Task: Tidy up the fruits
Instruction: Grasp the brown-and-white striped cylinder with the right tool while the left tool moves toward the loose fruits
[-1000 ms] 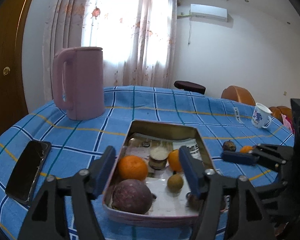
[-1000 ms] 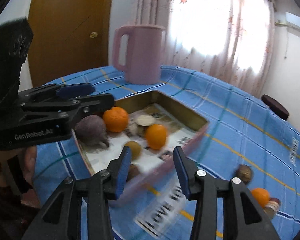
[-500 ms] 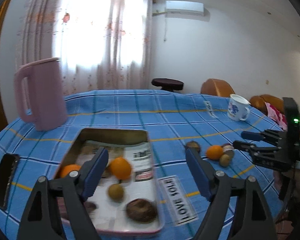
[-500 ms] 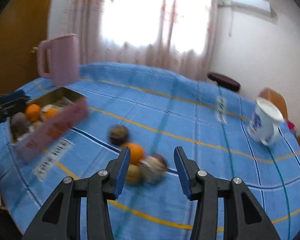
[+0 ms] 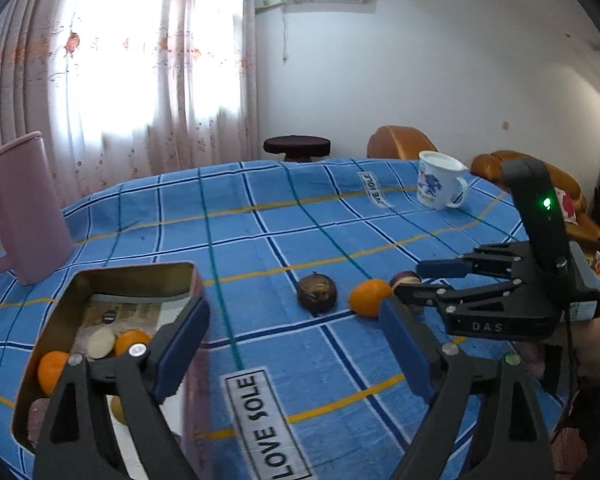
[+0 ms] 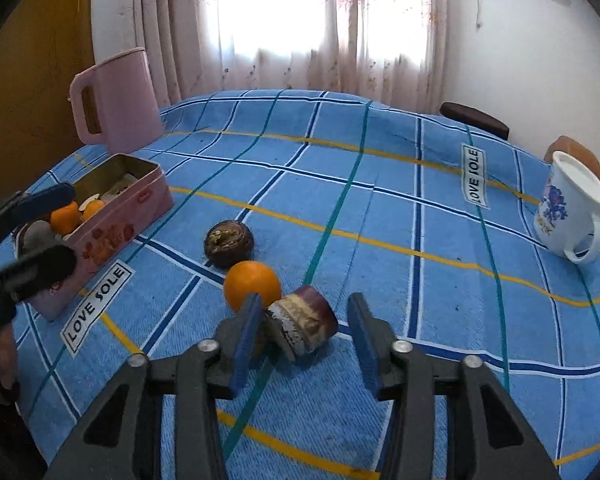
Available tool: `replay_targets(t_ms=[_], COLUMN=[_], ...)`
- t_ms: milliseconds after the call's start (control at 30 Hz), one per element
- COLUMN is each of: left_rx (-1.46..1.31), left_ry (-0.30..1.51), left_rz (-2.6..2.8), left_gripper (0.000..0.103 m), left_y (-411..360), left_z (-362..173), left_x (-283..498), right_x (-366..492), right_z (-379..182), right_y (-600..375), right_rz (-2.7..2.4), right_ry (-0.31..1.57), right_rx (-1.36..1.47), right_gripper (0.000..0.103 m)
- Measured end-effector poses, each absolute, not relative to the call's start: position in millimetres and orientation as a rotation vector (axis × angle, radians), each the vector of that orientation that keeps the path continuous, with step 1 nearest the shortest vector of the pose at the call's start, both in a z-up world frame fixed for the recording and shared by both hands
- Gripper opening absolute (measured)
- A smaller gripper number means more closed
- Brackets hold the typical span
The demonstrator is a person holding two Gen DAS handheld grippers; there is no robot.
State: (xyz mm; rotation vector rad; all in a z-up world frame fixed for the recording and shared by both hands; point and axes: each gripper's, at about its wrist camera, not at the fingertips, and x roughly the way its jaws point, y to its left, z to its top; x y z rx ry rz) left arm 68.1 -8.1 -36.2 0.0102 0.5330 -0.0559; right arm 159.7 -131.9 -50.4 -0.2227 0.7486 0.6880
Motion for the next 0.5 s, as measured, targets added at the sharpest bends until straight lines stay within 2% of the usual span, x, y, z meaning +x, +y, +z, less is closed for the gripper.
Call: replay_targets(t_ms=[400, 500], left_rx=[0.007, 0.01], left_ry=[0.619, 0.664], left_rz=[-0.158, -0.181], left_gripper=[0.088, 0.083], left_y=[-51, -60], left_z=[-51, -56], left_x=[96, 108], right_x=[149, 150], right_z=[-39, -39], right_y=[-172, -180], right_rz=[0.563, 0.536], right_ry=[0.665, 0.664], right_rx=[-0.125, -0.124], right_gripper=[0.039, 0.039])
